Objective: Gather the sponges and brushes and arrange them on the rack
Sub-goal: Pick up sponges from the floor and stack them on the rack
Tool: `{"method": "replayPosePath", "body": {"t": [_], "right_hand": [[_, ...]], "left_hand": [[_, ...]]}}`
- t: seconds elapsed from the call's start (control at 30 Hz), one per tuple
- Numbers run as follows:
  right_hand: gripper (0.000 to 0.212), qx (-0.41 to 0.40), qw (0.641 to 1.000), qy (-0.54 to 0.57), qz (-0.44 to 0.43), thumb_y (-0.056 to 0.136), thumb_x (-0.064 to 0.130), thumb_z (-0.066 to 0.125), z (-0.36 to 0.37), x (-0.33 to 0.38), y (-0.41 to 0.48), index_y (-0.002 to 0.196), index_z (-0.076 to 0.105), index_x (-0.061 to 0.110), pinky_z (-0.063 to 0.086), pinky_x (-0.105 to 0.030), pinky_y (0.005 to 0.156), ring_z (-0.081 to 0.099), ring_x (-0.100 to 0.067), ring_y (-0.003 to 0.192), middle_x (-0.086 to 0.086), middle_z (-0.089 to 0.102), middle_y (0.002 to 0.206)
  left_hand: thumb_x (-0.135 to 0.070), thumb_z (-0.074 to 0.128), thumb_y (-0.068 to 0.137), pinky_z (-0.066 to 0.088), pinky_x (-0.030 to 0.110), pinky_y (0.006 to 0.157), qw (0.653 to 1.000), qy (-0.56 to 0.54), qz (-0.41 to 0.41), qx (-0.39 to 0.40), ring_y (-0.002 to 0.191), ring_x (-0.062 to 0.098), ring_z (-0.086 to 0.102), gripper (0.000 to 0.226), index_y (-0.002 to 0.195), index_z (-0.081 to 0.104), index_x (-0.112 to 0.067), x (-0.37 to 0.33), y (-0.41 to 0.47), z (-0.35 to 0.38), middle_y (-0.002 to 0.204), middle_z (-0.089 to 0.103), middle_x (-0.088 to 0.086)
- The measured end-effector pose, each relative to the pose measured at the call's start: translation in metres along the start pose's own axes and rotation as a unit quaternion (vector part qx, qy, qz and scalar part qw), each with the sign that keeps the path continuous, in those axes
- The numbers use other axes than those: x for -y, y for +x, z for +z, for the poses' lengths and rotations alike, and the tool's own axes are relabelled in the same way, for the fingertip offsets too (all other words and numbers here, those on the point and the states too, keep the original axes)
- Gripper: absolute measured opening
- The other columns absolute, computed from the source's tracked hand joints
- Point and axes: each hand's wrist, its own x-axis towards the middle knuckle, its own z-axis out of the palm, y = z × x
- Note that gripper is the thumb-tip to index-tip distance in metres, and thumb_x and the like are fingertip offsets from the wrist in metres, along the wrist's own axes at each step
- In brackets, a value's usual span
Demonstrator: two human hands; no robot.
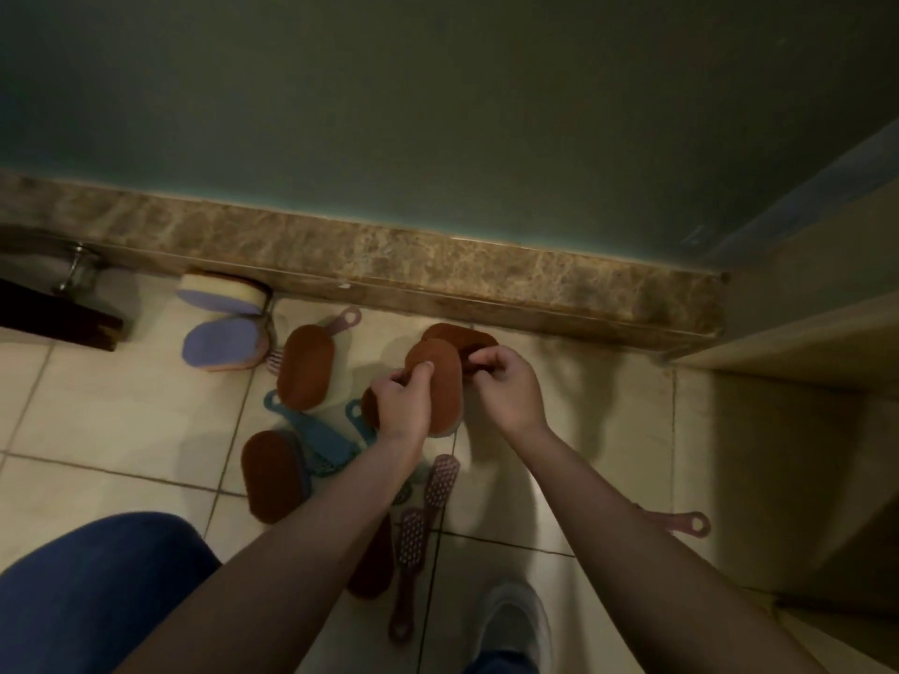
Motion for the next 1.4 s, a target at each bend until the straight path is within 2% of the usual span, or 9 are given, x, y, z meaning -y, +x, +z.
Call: {"method": "replayPosePath", "body": {"t": [0.27,0.4,0.57,0.67,0.87,1.0,1.07,1.23,1.4], "right_hand": [[0.060,0.079,0.918,-0.372,-0.115,0.083,0.025,0.060,0.018,0.009,0.031,0.140,0.042,0.019,0.024,-0.044,0.115,0.029,-0.028,0.141,-0.009,0.038,0.149],[0.076,0.084,0.894,-0.426,-0.106,0.087,0.038,0.060,0.025,0.001,0.034,0.150,0.021,0.022,0.016,-0.047,0.118,0.016,-0.028,0.146,-0.010,0.024,0.156],[0.083,0.085,0.896,-0.423,-0.105,0.087,0.034,0.060,0.030,-0.004,0.031,0.153,0.010,0.026,0.029,-0.046,0.110,0.026,-0.034,0.134,-0.013,0.029,0.145],[0.082,0.067,0.920,-0.372,-0.100,0.083,0.030,0.056,0.030,-0.002,0.019,0.152,0.011,0.029,0.037,-0.047,0.103,0.032,-0.036,0.127,-0.015,0.032,0.136],[0.072,0.070,0.993,-0.082,0.054,0.078,0.063,0.044,0.009,0.048,-0.041,0.145,0.028,0.042,0.040,-0.029,0.094,0.050,-0.014,0.100,-0.003,0.035,0.127],[0.058,0.066,0.988,0.049,0.133,0.076,0.054,0.039,-0.023,0.121,-0.103,0.132,0.045,0.040,0.047,-0.047,0.100,0.055,-0.025,0.113,-0.007,0.049,0.133],[0.060,0.066,0.982,0.078,0.159,0.076,0.053,0.037,-0.043,0.161,-0.140,0.134,0.045,0.038,0.047,-0.050,0.100,0.054,-0.029,0.117,-0.008,0.050,0.135],[0.056,0.042,0.973,0.149,0.171,0.076,0.045,0.040,-0.098,0.264,-0.231,0.129,0.051,0.030,0.050,-0.031,0.060,0.061,-0.024,0.100,-0.005,0.060,0.120],[0.039,0.003,0.972,0.169,0.164,0.091,0.038,0.042,-0.155,0.357,-0.318,0.129,0.047,0.031,0.057,-0.045,0.078,0.060,-0.021,0.099,-0.001,0.059,0.117]], "left_hand": [[-0.032,0.060,0.090,0.048,0.039,0.091,0.999,-0.022,0.007,-0.033,0.101,0.025,0.055,0.030,0.108,0.039,-0.020,0.001,0.020,-0.033,0.114,0.053,0.009],[-0.030,0.058,0.092,0.045,0.033,0.083,0.999,-0.027,0.000,-0.031,0.096,0.021,0.053,0.030,0.109,0.037,-0.019,0.003,0.024,-0.039,0.110,0.050,0.006],[-0.031,0.059,0.092,0.043,0.032,0.079,0.998,-0.046,-0.008,-0.037,0.096,0.021,0.054,0.029,0.110,0.038,-0.019,0.006,0.026,-0.042,0.109,0.051,0.005],[-0.033,0.060,0.090,0.043,0.030,0.075,0.997,-0.064,-0.007,-0.051,0.086,0.016,0.056,0.029,0.109,0.043,-0.018,0.003,0.025,-0.044,0.100,0.055,0.003],[-0.033,0.062,0.085,0.047,0.030,0.070,0.994,-0.086,-0.010,-0.060,0.088,0.017,0.060,0.031,0.108,0.049,-0.016,-0.031,-0.022,-0.055,0.101,0.060,0.004],[-0.033,0.063,0.085,0.051,0.032,0.076,0.997,-0.054,0.003,-0.062,0.089,0.019,0.061,0.038,0.112,0.055,-0.008,-0.079,-0.099,-0.072,0.106,0.063,0.009],[-0.033,0.062,0.086,0.045,0.022,0.064,0.998,-0.033,0.020,-0.058,0.079,0.011,0.058,0.038,0.115,0.055,-0.008,-0.108,-0.145,-0.085,0.099,0.062,0.003],[-0.038,0.058,0.089,0.039,0.020,0.060,0.999,0.012,0.033,-0.004,0.076,0.006,0.055,0.038,0.115,0.053,-0.011,-0.180,-0.259,-0.125,0.093,0.059,-0.004],[-0.058,0.062,0.079,0.052,0.035,0.080,0.994,0.060,0.026,0.088,0.091,0.020,0.062,0.053,0.107,0.056,-0.014,-0.258,-0.366,-0.162,0.107,0.065,0.008]]}}
